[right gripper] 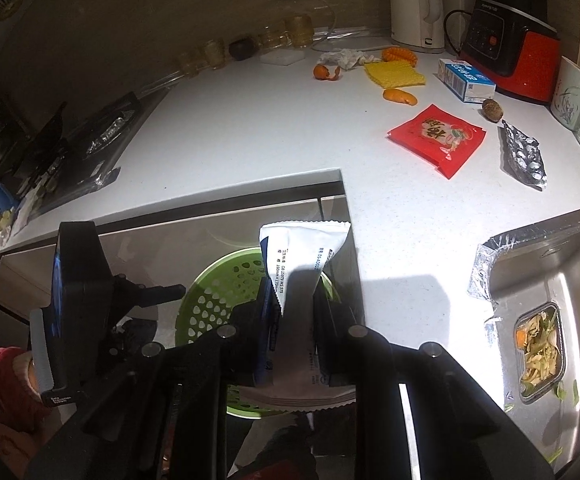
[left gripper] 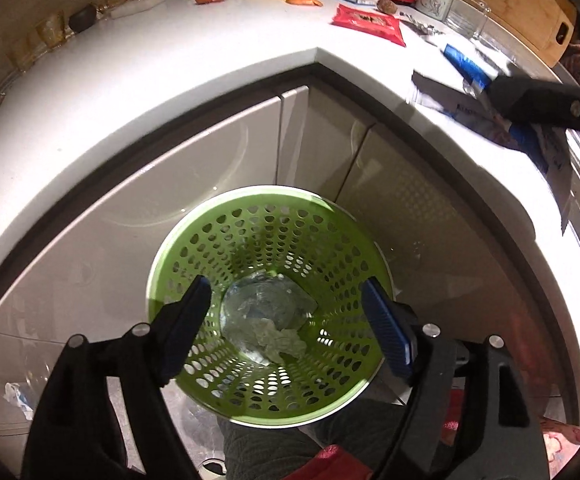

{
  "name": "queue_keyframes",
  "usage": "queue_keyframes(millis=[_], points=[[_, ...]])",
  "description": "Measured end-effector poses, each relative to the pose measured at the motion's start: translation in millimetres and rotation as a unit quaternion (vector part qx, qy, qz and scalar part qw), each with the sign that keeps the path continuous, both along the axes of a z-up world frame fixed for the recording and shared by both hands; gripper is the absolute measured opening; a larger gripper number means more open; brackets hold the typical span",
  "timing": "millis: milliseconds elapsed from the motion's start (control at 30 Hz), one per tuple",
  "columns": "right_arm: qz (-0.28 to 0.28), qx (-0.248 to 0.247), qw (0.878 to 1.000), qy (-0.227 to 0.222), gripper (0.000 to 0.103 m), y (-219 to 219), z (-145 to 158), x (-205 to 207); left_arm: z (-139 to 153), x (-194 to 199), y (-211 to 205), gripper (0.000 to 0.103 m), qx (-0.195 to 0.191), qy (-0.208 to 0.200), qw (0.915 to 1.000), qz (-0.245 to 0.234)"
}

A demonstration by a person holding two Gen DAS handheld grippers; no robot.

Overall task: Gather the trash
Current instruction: 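Carry the tissue and packet to the green basket and release both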

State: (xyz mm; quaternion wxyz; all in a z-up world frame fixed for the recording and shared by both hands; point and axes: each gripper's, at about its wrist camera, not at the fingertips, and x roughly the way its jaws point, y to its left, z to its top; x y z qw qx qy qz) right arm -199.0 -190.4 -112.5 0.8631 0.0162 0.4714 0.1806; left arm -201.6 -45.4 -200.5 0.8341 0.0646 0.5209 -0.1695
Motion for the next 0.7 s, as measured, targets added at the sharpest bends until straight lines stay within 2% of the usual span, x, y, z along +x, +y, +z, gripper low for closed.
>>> queue_keyframes(millis=[167, 333, 400, 433, 467, 567, 600, 667, 700], points=[[0.029, 0.016, 0.999, 0.015, 0.024, 16, -12, 1, 23, -3, 31, 0.09, 0.003, -0.024, 0.9993, 0.029], [0.066, 0.017, 0.997, 0.037, 0.024, 41, -39, 0, 36, -5, 66, 0.09, 0.005, -0.031, 0.997, 0.07], [0.077, 0.014, 0.996, 0.047, 0.029, 50, -52, 0, 40, -8, 77, 0.09, 0.006, -0.035, 0.9956, 0.087], [0.082, 0.007, 0.995, 0.051, 0.035, 54, -58, 0, 39, -8, 81, 0.09, 0.005, -0.036, 0.995, 0.093], [0.088, 0.0, 0.994, 0.058, 0.047, 58, -66, 1, 40, -7, 86, 0.09, 0.004, -0.036, 0.9942, 0.101], [0.1, -0.014, 0.992, 0.075, 0.063, 67, -85, -1, 42, -7, 94, 0.09, -0.002, -0.035, 0.9922, 0.119], [0.102, -0.014, 0.991, 0.081, 0.065, 69, -89, -2, 44, -8, 96, 0.09, -0.003, -0.036, 0.9918, 0.123], [0.102, -0.014, 0.991, 0.086, 0.078, 70, -91, -4, 47, -8, 97, 0.09, -0.006, -0.039, 0.9911, 0.127], [0.101, -0.014, 0.991, 0.084, 0.08, 70, -90, -4, 48, -8, 97, 0.09, -0.006, -0.041, 0.991, 0.128]])
